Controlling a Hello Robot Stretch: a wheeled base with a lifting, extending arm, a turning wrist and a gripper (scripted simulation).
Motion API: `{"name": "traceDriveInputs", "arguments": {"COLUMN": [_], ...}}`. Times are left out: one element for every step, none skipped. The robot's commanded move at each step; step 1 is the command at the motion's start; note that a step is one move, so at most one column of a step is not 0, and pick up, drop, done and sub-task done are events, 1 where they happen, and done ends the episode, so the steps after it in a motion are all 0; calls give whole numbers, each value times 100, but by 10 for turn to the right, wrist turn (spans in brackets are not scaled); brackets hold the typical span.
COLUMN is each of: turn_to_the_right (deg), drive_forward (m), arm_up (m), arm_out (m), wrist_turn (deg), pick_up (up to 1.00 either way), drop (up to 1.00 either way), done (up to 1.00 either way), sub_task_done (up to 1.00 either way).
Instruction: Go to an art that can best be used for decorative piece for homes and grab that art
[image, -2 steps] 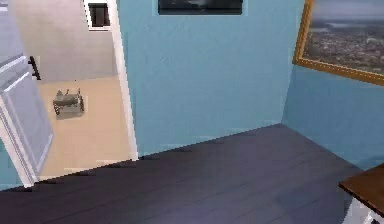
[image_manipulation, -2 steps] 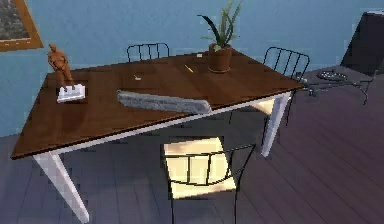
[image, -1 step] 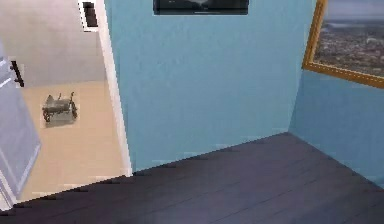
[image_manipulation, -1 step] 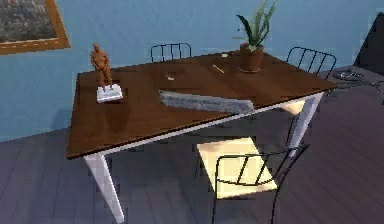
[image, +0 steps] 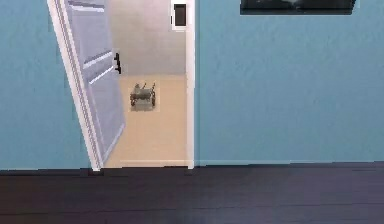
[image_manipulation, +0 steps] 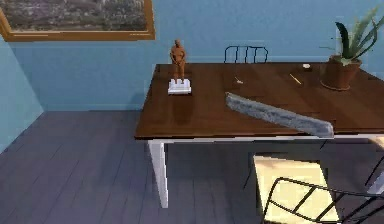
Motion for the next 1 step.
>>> {"name": "traceDriveInputs", "arguments": {"turn_to_the_right": [450], "drive_forward": [0], "arm_up": [0], "arm_out": [0], "wrist_turn": [0], "pick_up": [0], "drop": [0], "done": [0], "sub_task_done": [0]}}
